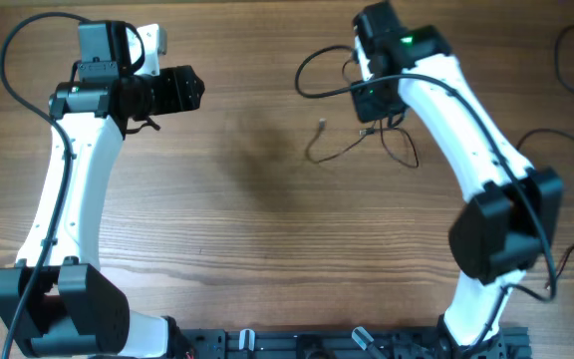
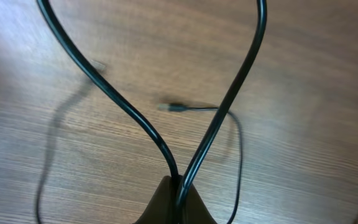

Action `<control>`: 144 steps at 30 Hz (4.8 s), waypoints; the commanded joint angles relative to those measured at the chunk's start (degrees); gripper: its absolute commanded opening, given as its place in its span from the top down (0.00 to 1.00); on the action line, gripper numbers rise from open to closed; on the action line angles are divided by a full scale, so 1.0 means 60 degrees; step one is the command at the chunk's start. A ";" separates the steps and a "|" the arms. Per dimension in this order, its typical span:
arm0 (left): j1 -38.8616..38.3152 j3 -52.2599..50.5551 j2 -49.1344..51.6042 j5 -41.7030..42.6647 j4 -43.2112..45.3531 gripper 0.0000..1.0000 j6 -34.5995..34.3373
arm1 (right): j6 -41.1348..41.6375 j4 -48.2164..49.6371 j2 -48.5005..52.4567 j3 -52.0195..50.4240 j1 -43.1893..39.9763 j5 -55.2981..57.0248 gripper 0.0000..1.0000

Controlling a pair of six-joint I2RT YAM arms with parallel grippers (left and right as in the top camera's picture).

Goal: Untangle cables

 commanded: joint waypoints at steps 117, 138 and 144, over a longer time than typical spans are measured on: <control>-0.2441 -0.0051 -0.0215 -0.0193 0.0204 0.07 -0.0102 | 0.3166 -0.0018 -0.0168 0.2065 -1.0954 -0.0197 0.26; -0.2433 -0.0051 -0.1421 -0.1690 0.0350 0.06 -0.0211 | 0.2594 -0.1541 -0.3847 0.2065 -0.8382 0.0055 0.25; -0.2433 -0.0051 -0.2269 -0.3162 0.0164 0.02 -0.0710 | 0.2342 -0.1738 -0.4120 0.2065 -0.6430 0.0098 0.23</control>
